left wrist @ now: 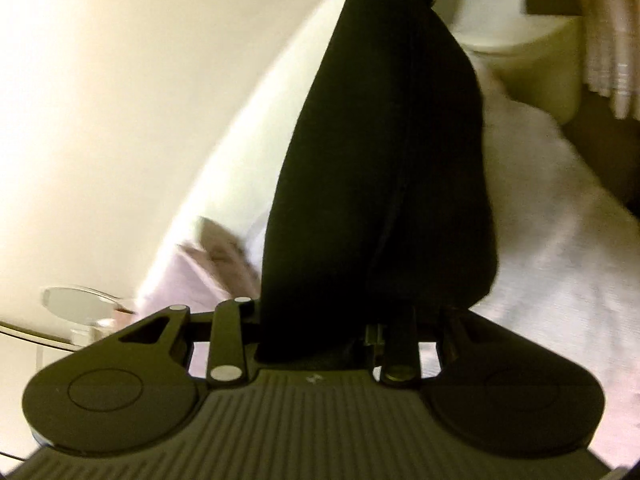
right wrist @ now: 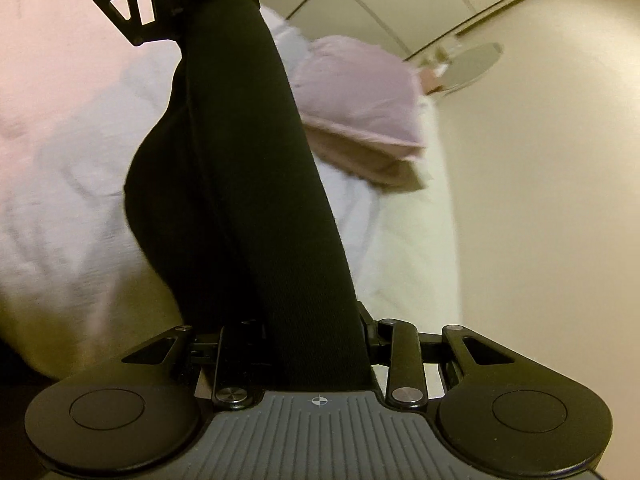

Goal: Fold clothes
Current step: 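Lower the black jacket onto the stack of folded dark clothes with both grippers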

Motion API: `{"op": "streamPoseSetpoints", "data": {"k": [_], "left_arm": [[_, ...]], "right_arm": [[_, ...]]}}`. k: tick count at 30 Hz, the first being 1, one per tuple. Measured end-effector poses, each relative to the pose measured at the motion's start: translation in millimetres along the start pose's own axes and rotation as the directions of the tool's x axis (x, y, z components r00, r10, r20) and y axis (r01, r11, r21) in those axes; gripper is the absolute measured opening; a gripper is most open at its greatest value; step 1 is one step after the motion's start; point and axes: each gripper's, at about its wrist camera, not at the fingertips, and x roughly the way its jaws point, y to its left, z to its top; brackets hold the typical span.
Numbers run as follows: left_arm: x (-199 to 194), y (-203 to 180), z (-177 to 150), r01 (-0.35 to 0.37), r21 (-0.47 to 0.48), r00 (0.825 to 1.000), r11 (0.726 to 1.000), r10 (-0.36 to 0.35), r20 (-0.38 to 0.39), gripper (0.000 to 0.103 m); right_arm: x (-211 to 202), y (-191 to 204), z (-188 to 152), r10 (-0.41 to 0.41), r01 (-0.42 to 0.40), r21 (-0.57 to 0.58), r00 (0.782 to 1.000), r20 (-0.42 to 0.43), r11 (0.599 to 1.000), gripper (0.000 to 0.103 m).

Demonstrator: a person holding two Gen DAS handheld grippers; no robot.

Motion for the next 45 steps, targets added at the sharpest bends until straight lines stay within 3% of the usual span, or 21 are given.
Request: {"op": "streamPoseSetpoints", "data": {"k": [5,8,10,12,14,16,18,22,29,34,36,39,45], "left_arm": [[54.5,66.1,30.9,-0.131,-0.021,0.991,0.991,0.131,-0.013,0.032],[100.0,64.1,42.0,-0.218,-0.014,0.976,0.976,0.218,-0.026,0.032],[141.0,40.9,42.4,-0.228,-0.013,0.973,0.974,0.228,-0.039,0.032],[183.2,7.3,33.2,-0.189,-0.019,0.980,0.982,0.188,-0.061,0.032],[230.3,-51.1,24.0,-0.084,-0.010,0.991,0.996,0.083,-0.107,0.033],[266.3,-112.1,13.1,0.062,-0.003,0.986,0.998,-0.062,-0.154,0.035],[280.5,-161.0,1.0,0.067,0.040,0.985,0.997,-0.060,-0.160,0.036],[261.8,-165.1,-9.5,-0.016,-0.009,0.995,1.000,0.015,-0.101,0.040],[239.7,-158.9,-9.2,-0.006,-0.011,0.994,1.000,0.005,-0.110,0.045],[244.7,-161.9,-2.6,0.029,-0.064,0.992,0.998,-0.036,-0.123,0.033],[239.8,-158.0,-1.4,0.020,-0.073,0.993,0.997,-0.029,-0.115,0.032],[236.3,-158.1,0.7,0.018,-0.079,0.994,0.997,-0.027,-0.109,0.031],[244.1,-177.7,7.0,0.016,-0.048,0.992,0.999,-0.022,-0.126,0.030]], "right_arm": [[49.9,-80.0,-4.6,-0.093,0.097,-0.032,0.991,0.098,0.995,0.032],[91.6,-107.3,-18.5,-0.152,0.164,-0.063,0.975,0.163,0.984,0.032],[126.0,-106.9,-35.3,-0.166,0.185,-0.087,0.967,0.192,0.979,0.033],[169.9,-87.4,-60.3,-0.127,0.149,-0.109,0.974,0.187,0.983,0.033],[212.9,-53.2,-88.1,-0.033,0.052,-0.140,0.990,0.134,0.989,0.033],[254.2,-13.6,-116.5,0.083,-0.072,-0.171,0.995,0.058,0.983,0.033],[279.3,28.8,-143.8,0.174,-0.170,-0.215,0.985,0.000,0.962,0.036],[269.9,51.6,-170.1,0.128,-0.114,-0.226,0.991,0.048,0.967,0.040],[243.2,37.9,-192.4,0.132,-0.117,-0.289,0.991,0.033,0.950,0.043],[258.0,32.8,-185.8,0.182,-0.178,-0.216,0.983,-0.001,0.960,0.038],[260.5,22.9,-183.0,0.191,-0.190,-0.168,0.982,-0.014,0.967,0.031],[241.4,11.2,-178.9,0.153,-0.149,-0.125,0.988,0.025,0.981,0.031],[263.6,28.3,-179.7,0.169,-0.170,-0.160,0.985,-0.020,0.972,0.031]]}}
